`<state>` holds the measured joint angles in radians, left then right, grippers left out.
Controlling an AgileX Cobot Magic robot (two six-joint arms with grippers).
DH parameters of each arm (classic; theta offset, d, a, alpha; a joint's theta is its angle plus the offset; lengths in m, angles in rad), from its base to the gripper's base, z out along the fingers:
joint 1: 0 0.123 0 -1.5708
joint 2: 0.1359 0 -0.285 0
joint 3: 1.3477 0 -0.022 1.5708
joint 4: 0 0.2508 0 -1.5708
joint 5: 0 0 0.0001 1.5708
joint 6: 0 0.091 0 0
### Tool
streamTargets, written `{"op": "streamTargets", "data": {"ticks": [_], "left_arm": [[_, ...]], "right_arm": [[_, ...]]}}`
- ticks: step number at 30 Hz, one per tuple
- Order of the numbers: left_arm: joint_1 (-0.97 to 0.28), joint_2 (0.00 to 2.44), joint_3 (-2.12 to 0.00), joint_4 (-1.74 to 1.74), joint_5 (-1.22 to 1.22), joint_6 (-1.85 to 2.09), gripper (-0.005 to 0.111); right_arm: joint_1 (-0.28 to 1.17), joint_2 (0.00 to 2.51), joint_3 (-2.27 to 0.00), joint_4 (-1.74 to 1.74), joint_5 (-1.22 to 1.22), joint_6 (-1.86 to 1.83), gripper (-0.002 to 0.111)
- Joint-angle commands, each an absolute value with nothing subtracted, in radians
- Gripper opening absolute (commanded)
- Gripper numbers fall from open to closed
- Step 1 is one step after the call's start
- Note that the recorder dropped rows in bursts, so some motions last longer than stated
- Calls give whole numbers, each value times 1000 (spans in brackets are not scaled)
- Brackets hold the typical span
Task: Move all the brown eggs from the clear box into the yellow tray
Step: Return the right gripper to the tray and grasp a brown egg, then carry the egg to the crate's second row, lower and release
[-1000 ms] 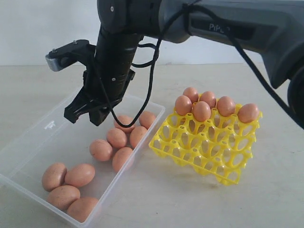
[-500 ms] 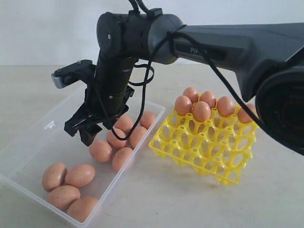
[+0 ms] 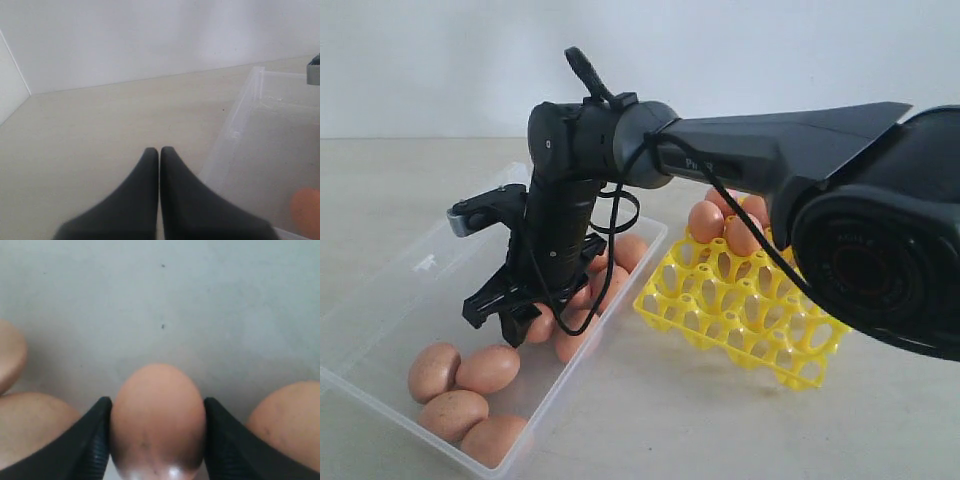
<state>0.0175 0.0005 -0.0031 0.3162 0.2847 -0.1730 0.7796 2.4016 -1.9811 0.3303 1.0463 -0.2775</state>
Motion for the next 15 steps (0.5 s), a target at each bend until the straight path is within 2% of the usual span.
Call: {"op": "streamTargets", "data": {"ticks": [1, 4, 11, 13, 15], "left_arm": [[14, 0, 0, 314, 277, -180, 1], [14, 0, 0, 314, 277, -180, 1], [14, 0, 0, 314, 277, -180, 1], [14, 0, 0, 314, 277, -180, 1], [14, 0, 0, 314, 277, -180, 1]], "right_arm": [[777, 2389, -1990, 334, 1116, -268, 1], [777, 2326, -1989, 313, 1150, -268, 0], [777, 2161, -1948, 299, 1012, -136, 0], [777, 2097, -1842, 267, 939, -96, 0], [777, 2008, -1653, 259, 763, -66, 0]]}}
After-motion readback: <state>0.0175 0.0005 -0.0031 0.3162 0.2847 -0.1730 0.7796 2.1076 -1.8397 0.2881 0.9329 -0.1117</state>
